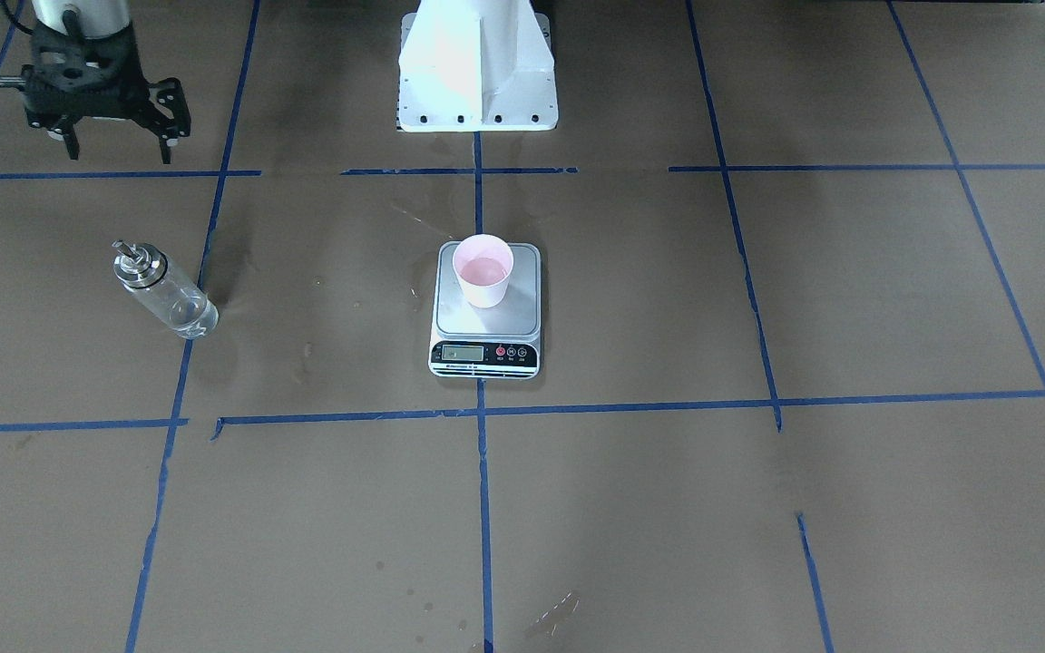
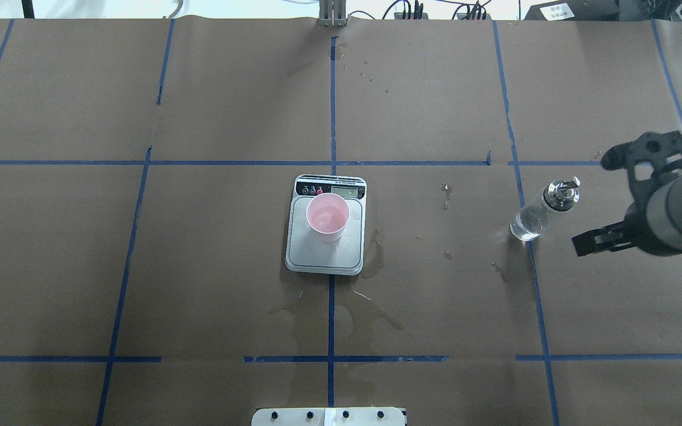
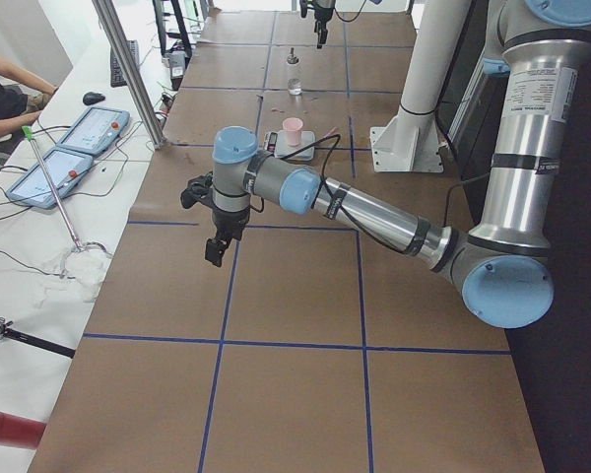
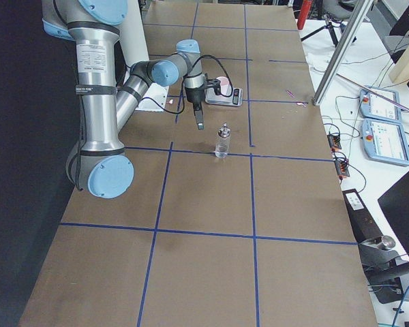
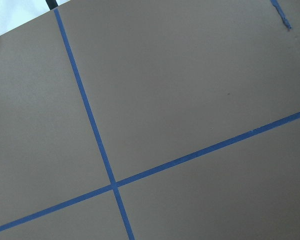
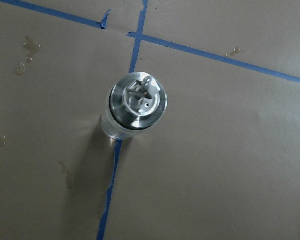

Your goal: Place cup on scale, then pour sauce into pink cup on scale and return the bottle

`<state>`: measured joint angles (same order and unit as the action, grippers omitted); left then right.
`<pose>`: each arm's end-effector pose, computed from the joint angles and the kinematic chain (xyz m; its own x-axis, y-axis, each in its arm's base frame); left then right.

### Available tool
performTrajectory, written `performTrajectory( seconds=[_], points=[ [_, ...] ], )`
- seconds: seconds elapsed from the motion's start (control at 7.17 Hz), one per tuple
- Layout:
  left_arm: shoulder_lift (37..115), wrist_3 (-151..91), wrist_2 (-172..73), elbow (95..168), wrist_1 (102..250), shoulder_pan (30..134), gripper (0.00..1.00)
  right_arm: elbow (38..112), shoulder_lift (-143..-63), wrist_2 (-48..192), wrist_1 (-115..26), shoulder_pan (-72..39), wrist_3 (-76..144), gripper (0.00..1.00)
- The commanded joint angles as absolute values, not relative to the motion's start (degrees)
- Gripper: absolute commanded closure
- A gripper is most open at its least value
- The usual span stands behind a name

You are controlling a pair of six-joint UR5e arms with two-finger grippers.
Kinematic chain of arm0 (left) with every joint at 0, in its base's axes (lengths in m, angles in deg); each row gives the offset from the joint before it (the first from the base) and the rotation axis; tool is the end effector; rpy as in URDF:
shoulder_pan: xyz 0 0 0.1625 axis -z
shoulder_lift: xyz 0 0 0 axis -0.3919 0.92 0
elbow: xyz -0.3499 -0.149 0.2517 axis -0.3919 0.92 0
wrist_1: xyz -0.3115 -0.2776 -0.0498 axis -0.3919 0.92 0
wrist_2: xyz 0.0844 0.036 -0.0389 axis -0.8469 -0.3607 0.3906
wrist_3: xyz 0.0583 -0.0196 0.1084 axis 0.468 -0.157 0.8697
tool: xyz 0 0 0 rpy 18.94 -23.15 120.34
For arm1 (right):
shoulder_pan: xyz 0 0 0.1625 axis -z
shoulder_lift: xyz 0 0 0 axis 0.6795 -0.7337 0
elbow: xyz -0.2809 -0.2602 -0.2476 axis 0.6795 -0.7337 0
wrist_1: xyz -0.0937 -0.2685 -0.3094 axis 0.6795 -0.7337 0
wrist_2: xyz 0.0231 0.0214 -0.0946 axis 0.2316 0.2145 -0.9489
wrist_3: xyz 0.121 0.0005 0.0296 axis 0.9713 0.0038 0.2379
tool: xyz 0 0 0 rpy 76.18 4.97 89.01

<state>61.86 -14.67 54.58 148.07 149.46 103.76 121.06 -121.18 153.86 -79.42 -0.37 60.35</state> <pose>0.0274 -0.5436 0.5184 0.7670 0.3567 -0.5333 -0.1555 0.9098 0.3849 -0.2304 -0.3550 0.3666 0.8526 -0.1706 0.4940 0.0797 0.9766 0.1998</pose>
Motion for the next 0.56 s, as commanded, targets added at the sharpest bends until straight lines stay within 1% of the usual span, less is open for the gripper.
performTrajectory(
  seconds=[0.0, 0.14, 0.28, 0.42],
  points=[
    [61.87, -14.67, 54.65, 148.60, 149.39, 103.75, 0.00, 115.33, -121.48, 168.38, -79.97, -21.26, 35.85, 0.00],
    [61.87, -14.67, 54.73, 148.60, 149.39, 103.75, 0.00, 108.16, -121.57, 174.19, -79.36, -30.32, 22.94, 0.00],
    [61.87, -14.67, 54.73, 148.69, 149.39, 103.75, 0.00, 101.04, -121.49, 176.77, -78.66, -36.67, 11.50, 0.00],
    [61.87, -14.58, 54.73, 148.95, 149.30, 103.75, 0.00, 95.31, -121.48, 178.01, -75.87, -40.48, 5.56, 0.00]
  ],
)
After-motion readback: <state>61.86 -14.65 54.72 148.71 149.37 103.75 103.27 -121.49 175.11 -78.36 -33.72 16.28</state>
